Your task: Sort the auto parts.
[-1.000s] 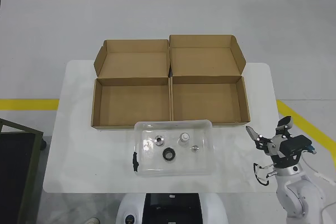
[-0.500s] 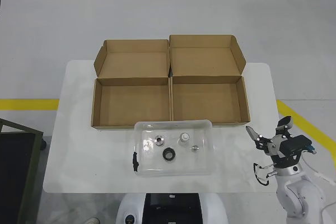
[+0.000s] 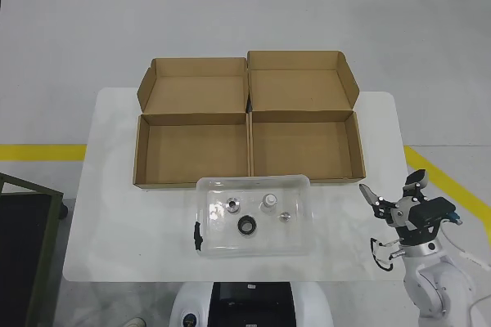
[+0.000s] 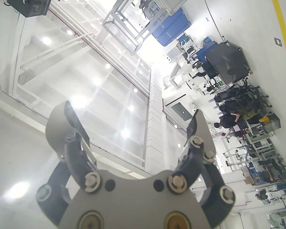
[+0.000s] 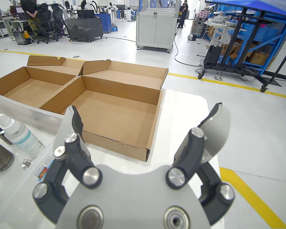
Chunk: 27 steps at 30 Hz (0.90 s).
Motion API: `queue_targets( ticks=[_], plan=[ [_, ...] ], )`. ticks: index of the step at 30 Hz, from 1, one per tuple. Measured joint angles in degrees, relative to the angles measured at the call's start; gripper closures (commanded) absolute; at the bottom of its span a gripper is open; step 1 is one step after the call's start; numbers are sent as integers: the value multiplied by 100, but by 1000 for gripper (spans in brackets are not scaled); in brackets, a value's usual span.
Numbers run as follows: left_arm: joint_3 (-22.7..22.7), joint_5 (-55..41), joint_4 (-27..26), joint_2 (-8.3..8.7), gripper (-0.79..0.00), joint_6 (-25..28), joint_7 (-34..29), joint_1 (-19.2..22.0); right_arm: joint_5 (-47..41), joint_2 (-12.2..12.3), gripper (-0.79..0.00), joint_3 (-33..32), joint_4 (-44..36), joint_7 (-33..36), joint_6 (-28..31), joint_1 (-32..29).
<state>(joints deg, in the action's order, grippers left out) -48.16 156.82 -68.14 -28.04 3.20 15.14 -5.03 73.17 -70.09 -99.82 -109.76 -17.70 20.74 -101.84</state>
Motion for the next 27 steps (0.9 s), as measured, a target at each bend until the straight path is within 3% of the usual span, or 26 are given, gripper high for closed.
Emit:
queue_targets(
  ticks=[17,18,19,21,22,23,24,27],
  plan=[
    [0,0,0,0,-785,0,0,0,0,0,-785,0,0,0,0,0],
    [0,0,0,0,0,0,0,0,4,0,-259,2,-2,10,-8,5],
    [0,0,0,0,0,0,0,0,15,0,0,9,-12,24,-18,15],
    [0,0,0,0,0,0,0,0,45,0,0,33,-29,14,-37,41],
    [0,0,0,0,0,0,0,0,56,0,-145,47,-35,1,-40,49],
    [0,0,0,0,0,0,0,0,64,-1,-785,63,-40,-12,-35,58],
    [0,0,0,0,-453,0,0,0,65,-1,-785,68,-41,-15,-31,60],
    [0,0,0,0,-453,0,0,0,65,-1,-785,69,-41,-16,-27,60]
  ],
)
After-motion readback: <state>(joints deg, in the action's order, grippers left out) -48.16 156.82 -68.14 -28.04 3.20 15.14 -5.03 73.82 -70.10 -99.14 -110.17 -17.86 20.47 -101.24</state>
